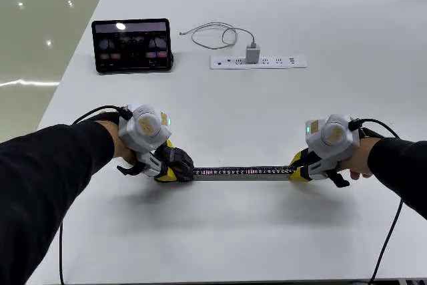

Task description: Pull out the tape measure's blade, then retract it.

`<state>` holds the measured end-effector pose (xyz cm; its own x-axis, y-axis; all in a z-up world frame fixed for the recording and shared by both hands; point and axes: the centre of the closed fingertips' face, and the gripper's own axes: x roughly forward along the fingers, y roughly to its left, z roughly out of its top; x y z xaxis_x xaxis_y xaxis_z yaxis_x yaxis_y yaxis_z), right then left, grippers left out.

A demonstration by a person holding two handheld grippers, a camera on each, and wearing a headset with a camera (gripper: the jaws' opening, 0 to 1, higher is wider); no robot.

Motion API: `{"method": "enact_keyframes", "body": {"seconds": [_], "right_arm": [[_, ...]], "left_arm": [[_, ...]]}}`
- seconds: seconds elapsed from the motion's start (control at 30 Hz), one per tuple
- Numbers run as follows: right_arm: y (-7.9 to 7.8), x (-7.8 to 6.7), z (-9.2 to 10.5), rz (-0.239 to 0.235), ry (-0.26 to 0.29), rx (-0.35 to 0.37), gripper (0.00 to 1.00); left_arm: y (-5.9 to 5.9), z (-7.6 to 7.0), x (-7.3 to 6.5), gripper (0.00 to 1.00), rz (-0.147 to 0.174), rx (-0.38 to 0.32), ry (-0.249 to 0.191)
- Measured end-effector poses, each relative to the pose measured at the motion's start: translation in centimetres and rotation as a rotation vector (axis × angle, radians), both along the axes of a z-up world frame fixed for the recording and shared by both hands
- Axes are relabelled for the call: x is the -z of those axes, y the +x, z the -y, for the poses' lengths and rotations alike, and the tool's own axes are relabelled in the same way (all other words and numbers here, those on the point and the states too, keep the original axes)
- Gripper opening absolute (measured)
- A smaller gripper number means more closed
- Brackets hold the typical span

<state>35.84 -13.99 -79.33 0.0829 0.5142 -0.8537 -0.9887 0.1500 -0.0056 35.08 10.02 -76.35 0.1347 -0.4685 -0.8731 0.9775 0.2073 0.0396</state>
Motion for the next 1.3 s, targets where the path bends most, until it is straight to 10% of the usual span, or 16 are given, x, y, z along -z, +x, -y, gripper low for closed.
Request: {"method": "enact_keyframes", "body": {"seconds": [0.73,0.9,1.3], "right_arm": [[-0.07,0.01,0.15,-0.006,-0.009,0.008,0.11],[-0.07,0.01,-0.04,-0.015,-0.045,-0.012,0.11],[-0.06,0.11,0.01,0.014,-0.119,-0.073,0.12]], "left_arm": [[0.15,-0.01,0.07,0.33,0.005,0.000,-0.004],[0.16,0.29,-0.17,0.34,-0.010,-0.020,-0.062],[0.06,0.15,-0.07,0.34,0.008,0.024,0.001]]}}
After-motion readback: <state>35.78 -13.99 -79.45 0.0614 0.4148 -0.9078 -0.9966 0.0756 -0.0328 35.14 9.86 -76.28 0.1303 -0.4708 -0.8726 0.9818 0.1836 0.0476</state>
